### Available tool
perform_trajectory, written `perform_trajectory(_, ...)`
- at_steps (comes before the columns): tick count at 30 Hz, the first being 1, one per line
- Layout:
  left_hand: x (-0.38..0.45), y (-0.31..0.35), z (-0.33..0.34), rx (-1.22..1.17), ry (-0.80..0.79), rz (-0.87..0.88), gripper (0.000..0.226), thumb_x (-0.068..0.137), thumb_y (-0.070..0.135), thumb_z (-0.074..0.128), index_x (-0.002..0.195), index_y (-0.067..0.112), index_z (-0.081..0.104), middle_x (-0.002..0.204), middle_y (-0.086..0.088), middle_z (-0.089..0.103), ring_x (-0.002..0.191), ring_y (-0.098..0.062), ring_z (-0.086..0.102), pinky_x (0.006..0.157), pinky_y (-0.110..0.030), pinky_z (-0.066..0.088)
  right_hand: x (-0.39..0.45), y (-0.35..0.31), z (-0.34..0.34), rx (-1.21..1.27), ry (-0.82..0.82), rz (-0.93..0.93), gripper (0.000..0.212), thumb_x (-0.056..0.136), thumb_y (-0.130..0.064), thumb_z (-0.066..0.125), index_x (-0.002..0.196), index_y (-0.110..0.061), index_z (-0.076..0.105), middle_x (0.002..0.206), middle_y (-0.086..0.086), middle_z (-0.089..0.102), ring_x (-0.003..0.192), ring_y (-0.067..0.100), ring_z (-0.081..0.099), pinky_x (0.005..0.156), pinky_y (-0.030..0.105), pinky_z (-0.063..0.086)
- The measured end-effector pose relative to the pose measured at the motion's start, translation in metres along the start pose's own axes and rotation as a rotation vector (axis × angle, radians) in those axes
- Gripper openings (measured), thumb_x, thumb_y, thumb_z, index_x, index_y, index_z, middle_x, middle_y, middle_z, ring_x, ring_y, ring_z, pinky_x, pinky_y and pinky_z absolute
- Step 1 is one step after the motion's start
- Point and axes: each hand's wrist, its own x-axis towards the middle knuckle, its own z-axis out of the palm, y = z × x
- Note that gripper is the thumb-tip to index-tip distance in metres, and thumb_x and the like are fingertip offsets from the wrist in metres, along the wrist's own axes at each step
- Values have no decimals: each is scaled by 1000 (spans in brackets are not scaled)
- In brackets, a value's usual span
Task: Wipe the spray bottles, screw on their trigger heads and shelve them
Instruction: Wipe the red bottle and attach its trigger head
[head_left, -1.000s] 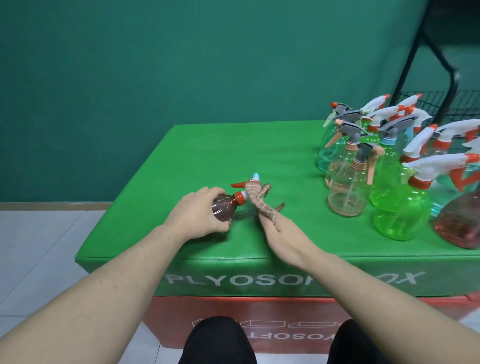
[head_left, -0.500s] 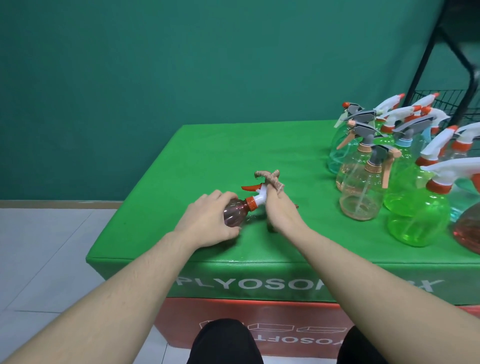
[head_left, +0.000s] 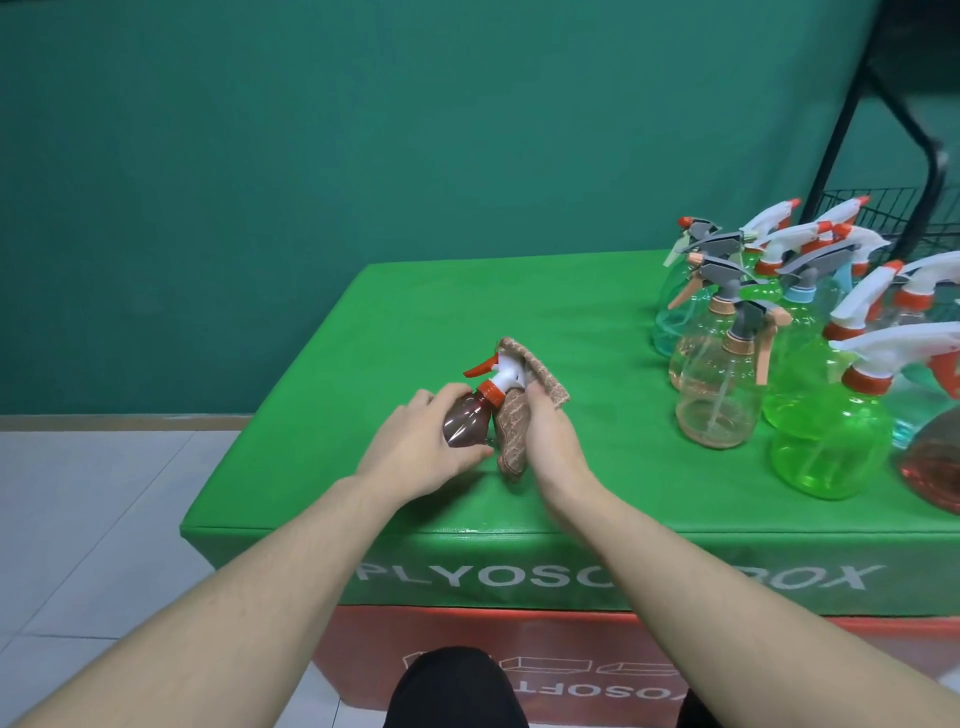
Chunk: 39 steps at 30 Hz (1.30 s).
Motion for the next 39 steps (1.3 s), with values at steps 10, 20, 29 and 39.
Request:
perform_trajectory(10, -3, 21, 10, -143, -64, 137, 76, 81, 51, 80, 147, 42, 43, 118, 4, 53, 110, -15, 56, 99, -35, 47, 17, -12, -23, 705, -248, 60, 41, 104, -46, 46, 95, -8, 58, 88, 14, 62, 81, 26, 62, 91, 46, 51)
perform_trajectory(20, 8, 22, 11, -112, -116, 127, 77, 80, 52, 80, 146, 45, 40, 116, 4, 51, 111, -16, 56, 102, -38, 49, 22, -14, -36, 824, -248, 172, 37, 105, -30, 34, 99, -5, 61, 101, 23, 65, 91, 33, 64, 105, 54, 47)
perform_trajectory(29, 29, 24, 13, -148, -123, -19, 72, 78, 46, 84, 139, 37, 46, 112, -2, 56, 98, -20, 63, 94, -40, 54, 22, -11, -47, 699, -206, 73, 52, 108, -32, 21, 140, -5, 51, 130, 23, 65, 131, 37, 53, 116, 57, 35)
perform_trajectory(39, 18, 35, 7, -4, -210, 54, 80, 76, 43, 80, 144, 40, 37, 108, 1, 47, 91, -20, 62, 87, -36, 56, 31, -21, -49, 507, -127, -16, 45, 108, -31, 22, 121, -6, 58, 110, 17, 63, 96, 24, 60, 100, 43, 45)
